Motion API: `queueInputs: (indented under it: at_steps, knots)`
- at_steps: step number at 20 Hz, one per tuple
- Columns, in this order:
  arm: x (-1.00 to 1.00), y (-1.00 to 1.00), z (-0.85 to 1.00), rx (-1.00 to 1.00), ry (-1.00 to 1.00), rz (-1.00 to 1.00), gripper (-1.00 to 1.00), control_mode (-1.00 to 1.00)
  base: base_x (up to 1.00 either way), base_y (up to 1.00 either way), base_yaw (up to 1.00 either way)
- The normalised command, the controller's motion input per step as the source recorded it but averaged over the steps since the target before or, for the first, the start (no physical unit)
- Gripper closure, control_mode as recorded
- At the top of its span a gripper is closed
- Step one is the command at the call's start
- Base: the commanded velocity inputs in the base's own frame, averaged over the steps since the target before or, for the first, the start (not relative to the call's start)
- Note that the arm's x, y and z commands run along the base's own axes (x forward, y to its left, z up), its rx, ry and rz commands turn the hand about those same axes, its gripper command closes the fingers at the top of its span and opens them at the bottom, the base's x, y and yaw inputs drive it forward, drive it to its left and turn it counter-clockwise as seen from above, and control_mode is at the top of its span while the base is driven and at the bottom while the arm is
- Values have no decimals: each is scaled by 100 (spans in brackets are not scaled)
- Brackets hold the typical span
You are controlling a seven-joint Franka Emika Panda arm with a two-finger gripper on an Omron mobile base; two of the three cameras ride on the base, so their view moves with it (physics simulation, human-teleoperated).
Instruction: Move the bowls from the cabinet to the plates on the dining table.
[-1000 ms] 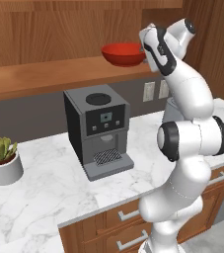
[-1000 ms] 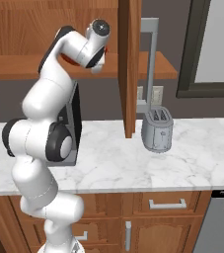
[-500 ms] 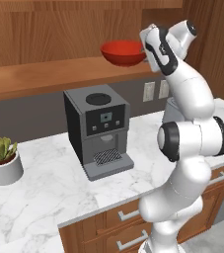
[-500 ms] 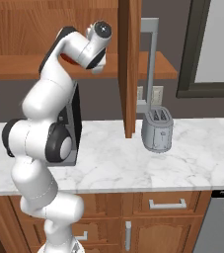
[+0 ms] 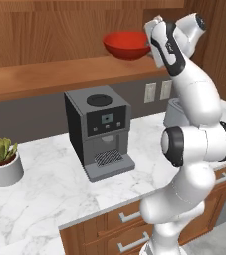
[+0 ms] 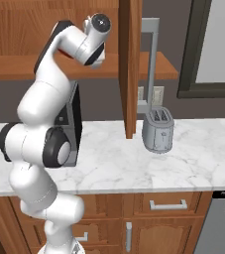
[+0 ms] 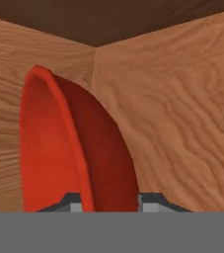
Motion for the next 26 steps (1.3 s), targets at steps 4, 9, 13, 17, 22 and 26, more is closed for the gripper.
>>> queueInputs:
  at_steps: [4, 9, 13, 17, 22, 26]
  knots:
    - [-54, -8, 14, 0, -6, -3, 100, -100, 0, 0, 0]
    - [-60, -18, -1, -5, 0, 0, 100, -100, 0, 0, 0]
    - [-62, -13, -6, -5, -1, 0, 100, -100, 0, 0, 0]
    - [-62, -2, -5, -4, -3, 0, 100, -100, 0, 0, 0]
    - [-62, 0, -15, -1, -5, 0, 100, -100, 0, 0, 0]
    - [-61, 0, 0, 1, -1, 0, 100, -100, 0, 0, 0]
